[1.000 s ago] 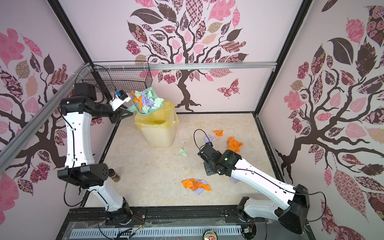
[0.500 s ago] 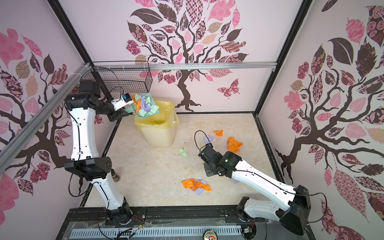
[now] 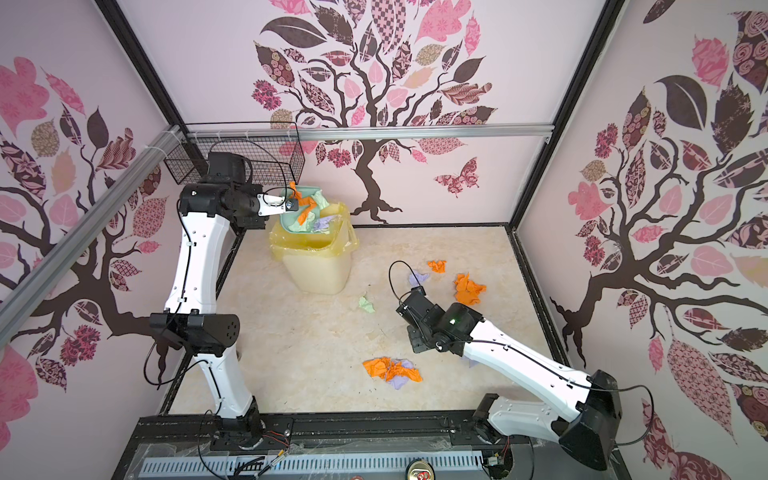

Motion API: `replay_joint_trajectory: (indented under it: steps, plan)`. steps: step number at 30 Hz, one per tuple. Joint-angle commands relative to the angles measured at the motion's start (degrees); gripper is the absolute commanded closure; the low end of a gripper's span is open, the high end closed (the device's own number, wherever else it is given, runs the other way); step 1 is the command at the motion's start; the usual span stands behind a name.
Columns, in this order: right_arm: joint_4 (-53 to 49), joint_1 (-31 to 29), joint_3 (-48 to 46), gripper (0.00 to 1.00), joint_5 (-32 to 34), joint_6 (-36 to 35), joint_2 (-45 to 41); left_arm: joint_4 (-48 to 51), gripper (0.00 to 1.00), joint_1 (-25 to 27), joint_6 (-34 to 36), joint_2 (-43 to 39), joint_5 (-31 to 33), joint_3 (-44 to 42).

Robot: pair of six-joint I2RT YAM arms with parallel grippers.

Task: Sweep away the paper scraps from the table
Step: 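Tip the dustpan with the left gripper to pour scraps into the bin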

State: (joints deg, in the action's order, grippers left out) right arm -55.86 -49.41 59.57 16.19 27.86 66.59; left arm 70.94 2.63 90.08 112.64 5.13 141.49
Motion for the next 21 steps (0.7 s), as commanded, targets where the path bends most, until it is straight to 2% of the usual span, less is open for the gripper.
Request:
replay_joint_trajectory:
  steps: [1, 5, 10, 18, 21]
  plan:
    - [0.05, 0.14, 0.94, 1.0, 0.58, -0.43, -1.4, -7.98, 1.0, 0.27, 7.23, -2.32, 6.55, -3.28]
    - [0.12, 0.12, 1.18, 1.0, 0.69, -0.93, -1.06, -15.37, 1.0, 0.3, 12.67, -6.29, 8.32, -10.48]
    - [0.78, 0.13, 1.1, 1.0, 0.62, -1.14, -0.62, -25.54, 1.0, 0.35, 19.87, -14.07, 6.99, -22.76]
    - [1.28, 0.17, 1.34, 1.0, 0.79, -1.03, -0.05, -31.24, 1.0, 0.38, 24.27, -19.11, 4.71, -27.53]
    - [1.11, 0.13, 1.34, 1.0, 0.78, -0.79, -0.53, -34.48, 1.0, 0.35, 26.48, -22.5, 3.23, -33.92]
